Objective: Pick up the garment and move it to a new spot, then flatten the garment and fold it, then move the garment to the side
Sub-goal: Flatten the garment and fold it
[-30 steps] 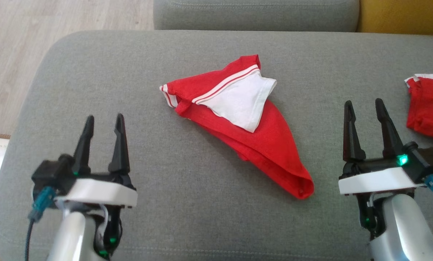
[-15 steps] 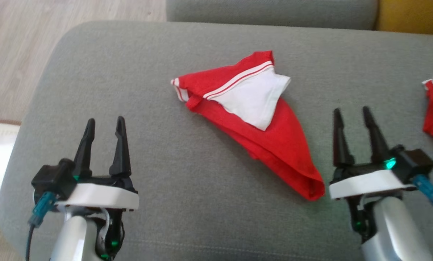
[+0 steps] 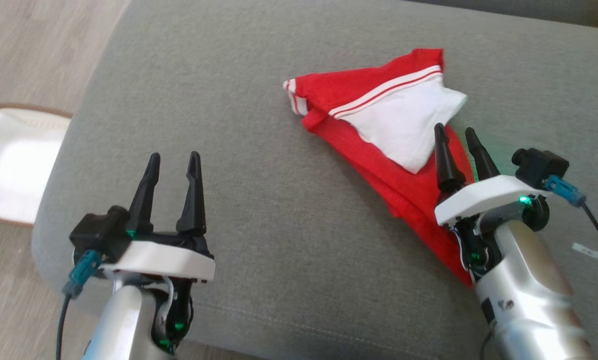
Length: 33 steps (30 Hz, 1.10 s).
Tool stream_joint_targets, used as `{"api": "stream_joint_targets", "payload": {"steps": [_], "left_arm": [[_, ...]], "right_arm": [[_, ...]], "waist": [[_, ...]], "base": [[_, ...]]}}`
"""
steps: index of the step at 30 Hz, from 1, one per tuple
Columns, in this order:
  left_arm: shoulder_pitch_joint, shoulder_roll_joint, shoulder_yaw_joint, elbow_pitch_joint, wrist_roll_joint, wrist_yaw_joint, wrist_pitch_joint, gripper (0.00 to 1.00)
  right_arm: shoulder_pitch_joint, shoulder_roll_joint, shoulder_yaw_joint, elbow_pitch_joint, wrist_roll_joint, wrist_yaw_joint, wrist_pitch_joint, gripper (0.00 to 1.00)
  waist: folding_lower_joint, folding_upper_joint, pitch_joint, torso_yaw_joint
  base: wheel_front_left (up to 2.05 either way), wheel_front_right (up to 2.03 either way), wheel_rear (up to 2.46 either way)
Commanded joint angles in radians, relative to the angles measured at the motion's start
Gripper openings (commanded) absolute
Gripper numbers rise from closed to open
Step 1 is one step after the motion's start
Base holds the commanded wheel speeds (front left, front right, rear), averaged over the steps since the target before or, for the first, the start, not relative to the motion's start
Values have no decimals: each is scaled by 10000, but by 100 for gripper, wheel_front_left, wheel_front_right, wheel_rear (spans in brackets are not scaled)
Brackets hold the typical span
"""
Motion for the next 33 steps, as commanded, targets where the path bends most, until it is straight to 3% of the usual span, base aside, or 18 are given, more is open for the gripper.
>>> {"api": "stream_joint_targets", "payload": {"steps": [1, 8, 9, 10, 19, 29, 33], "left_arm": [[-493, 60, 277, -279, -56, 49, -51, 100], [-600, 59, 125, -247, -174, 142, -51, 100], [-608, 59, 121, -232, -180, 150, -51, 100], [-611, 59, 124, -216, -185, 160, -51, 100], [-507, 59, 138, -112, -248, 231, -51, 100], [-285, 59, 36, -181, -370, 264, -51, 100], [-398, 59, -137, -179, -441, 226, -51, 100]], "right_arm": [[-480, 5, 232, 43, 232, -7, 50, 100], [-1581, 5, 710, 1483, 1192, -7, -92, 100], [-1729, 5, 827, 1551, 1236, -7, -184, 37], [-1869, 5, 906, 1618, 1236, -7, -286, 0], [-2945, -194, 257, 1940, -551, -7, -670, 0], [-4210, -1615, -121, 614, -1975, -7, 868, 0], [-5101, -2053, 305, 378, -2392, -7, 1577, 0]], "waist": [[0, 0, 180, 223], [0, 0, 371, 454], [0, 0, 376, 458], [0, 0, 368, 451], [0, 0, -72, 198], [0, 0, -249, -20], [0, 0, -40, 141]], "base": [[0, 0, 0], [0, 0, 0], [0, 0, 0], [0, 0, 0], [0, 0, 0], [0, 0, 0], [0, 0, 0]]}}
